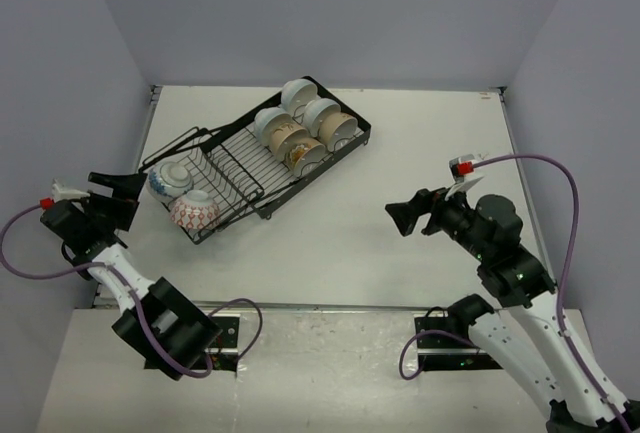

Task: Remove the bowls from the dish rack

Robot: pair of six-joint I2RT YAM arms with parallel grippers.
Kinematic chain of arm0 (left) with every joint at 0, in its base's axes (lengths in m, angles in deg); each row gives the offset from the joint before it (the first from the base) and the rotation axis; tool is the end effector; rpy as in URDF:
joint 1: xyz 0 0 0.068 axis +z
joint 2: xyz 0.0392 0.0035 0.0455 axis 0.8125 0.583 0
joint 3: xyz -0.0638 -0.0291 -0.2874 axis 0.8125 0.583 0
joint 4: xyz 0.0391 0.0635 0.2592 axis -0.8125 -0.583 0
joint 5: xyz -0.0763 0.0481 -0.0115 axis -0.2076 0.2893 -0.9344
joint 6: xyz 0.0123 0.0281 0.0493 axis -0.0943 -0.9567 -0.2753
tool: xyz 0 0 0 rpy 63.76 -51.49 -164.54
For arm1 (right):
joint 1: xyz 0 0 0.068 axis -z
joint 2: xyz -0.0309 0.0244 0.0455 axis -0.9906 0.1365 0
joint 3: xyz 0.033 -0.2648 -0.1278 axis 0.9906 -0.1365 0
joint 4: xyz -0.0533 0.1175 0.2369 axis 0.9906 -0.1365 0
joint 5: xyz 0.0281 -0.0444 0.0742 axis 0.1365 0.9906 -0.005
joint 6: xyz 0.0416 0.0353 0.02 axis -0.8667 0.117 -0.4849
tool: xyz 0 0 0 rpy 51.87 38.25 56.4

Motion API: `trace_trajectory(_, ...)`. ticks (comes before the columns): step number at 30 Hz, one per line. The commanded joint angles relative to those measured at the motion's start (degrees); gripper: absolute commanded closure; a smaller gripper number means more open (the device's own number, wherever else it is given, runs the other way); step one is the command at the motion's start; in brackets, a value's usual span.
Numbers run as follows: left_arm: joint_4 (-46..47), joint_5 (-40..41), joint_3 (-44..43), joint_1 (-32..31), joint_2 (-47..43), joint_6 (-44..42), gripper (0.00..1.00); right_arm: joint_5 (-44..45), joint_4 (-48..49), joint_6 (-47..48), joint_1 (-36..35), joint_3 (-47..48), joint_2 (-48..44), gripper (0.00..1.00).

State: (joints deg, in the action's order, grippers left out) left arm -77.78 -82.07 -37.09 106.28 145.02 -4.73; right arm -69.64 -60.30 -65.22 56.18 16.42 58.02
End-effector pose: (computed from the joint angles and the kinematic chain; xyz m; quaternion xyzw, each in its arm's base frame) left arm 0.1550 0.1521 0.2576 -0.4626 0.6711 -0.2767 0.5090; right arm 0.1109 0.0611 0.3449 -0.0845 0.7728 0.3009 0.5523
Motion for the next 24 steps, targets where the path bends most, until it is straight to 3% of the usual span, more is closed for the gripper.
trace_trajectory(1, 9.6, -6.9, 2.1, -0.4, 2.7, 2.2, 0.0, -1.2, 1.8, 0.3, -0.3, -0.4, 0.7, 0.01)
trace_trajectory(24, 20.6, -11.4, 3.2, -4.1, 6.6, 6.8, 0.02, -3.7, 2.2, 1.2, -0.3, 0.3, 2.9, 0.01)
